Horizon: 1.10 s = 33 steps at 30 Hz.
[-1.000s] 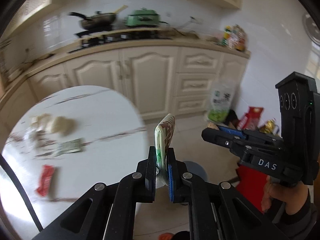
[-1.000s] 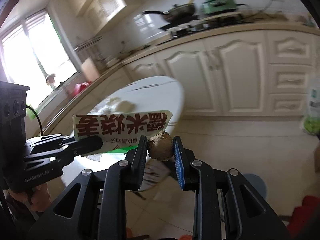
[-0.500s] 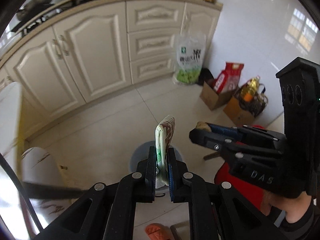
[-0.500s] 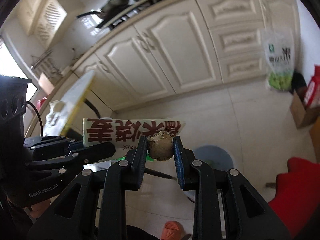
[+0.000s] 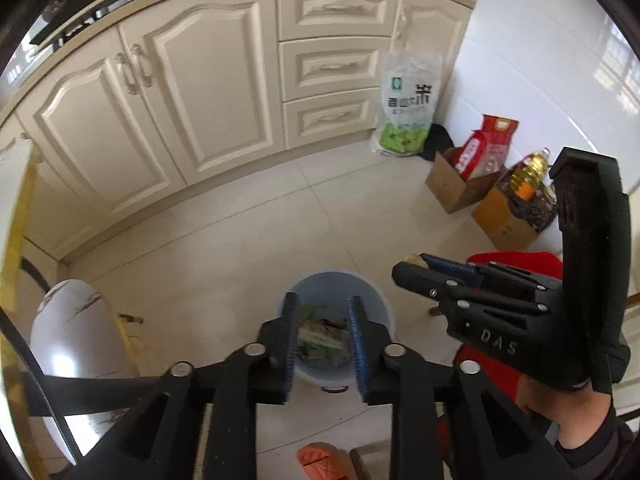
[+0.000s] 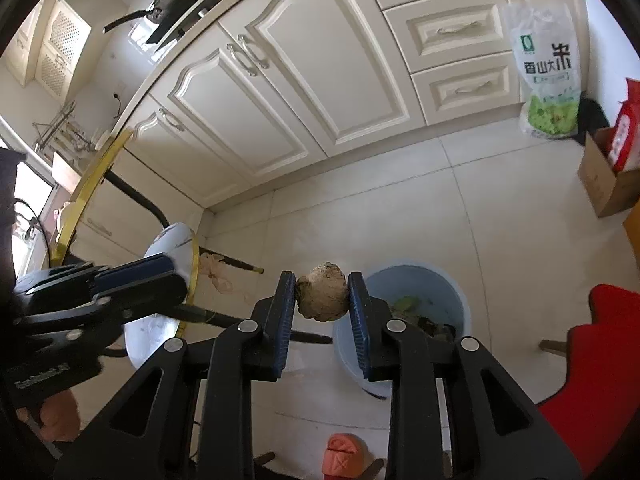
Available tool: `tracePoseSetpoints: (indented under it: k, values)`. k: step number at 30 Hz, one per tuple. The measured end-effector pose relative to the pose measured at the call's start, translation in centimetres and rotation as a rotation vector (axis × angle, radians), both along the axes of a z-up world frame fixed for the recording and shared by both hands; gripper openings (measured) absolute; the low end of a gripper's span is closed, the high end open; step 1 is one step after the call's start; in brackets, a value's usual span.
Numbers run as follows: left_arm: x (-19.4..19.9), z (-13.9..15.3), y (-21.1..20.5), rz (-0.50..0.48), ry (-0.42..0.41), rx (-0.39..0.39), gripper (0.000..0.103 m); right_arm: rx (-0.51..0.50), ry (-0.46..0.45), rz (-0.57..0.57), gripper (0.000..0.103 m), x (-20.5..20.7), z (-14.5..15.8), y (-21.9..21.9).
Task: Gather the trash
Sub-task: 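Open both tools over the blue bin to drop the rice-cake bag and ginger, then move both tools back over the table toward the remaining wrappers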
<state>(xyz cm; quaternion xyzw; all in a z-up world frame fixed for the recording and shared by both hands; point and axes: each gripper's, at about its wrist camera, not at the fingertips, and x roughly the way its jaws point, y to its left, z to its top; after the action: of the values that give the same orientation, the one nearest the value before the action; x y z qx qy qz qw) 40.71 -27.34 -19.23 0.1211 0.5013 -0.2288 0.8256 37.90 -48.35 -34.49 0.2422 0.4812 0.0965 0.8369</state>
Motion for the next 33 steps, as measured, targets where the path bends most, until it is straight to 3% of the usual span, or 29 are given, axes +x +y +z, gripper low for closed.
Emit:
tracePoseSetpoints:
  k: [2, 10, 13, 16, 18, 25, 30, 33]
  values:
    - [-1.1, 1.0, 0.7, 0.022, -0.032, 0.011, 0.038, 0.005, -0.004, -0.003, 0.045, 0.1, 0.3, 0.4]
    - [-6.8, 5.0, 4.6, 0.059, -0.122, -0.013, 0.064, -0.038, -0.082, 0.004, 0.060, -2.2, 5.5, 2.5]
    - [-9.6, 7.2, 7.0, 0.070, -0.161, -0.041, 0.066, -0.057, -0.126, 0.000, 0.062, -3.5, 8.4, 3.5]
    - [-12.8, 9.7, 9.9, 0.090, -0.225, -0.068, 0.076, -0.070, -0.176, 0.002, 0.073, -4.7, 11.2, 4.7]
    - [-15.1, 11.1, 12.5, 0.097, -0.266, -0.089, 0.080, -0.080, -0.217, 0.011, 0.075, -5.7, 13.5, 6.0]
    - [-23.4, 15.6, 20.9, 0.164, -0.425, -0.120, 0.094, -0.123, -0.365, 0.072, 0.090, -8.3, 20.9, 12.5]
    - [-29.2, 17.0, 27.0, 0.223, -0.500, -0.138, 0.100, -0.144, -0.417, 0.144, 0.093, -8.7, 24.1, 18.0]
    - [-31.6, 16.7, 30.5, 0.275, -0.539, -0.104, 0.102, -0.165, -0.431, 0.192, 0.095, -8.5, 25.1, 21.1]
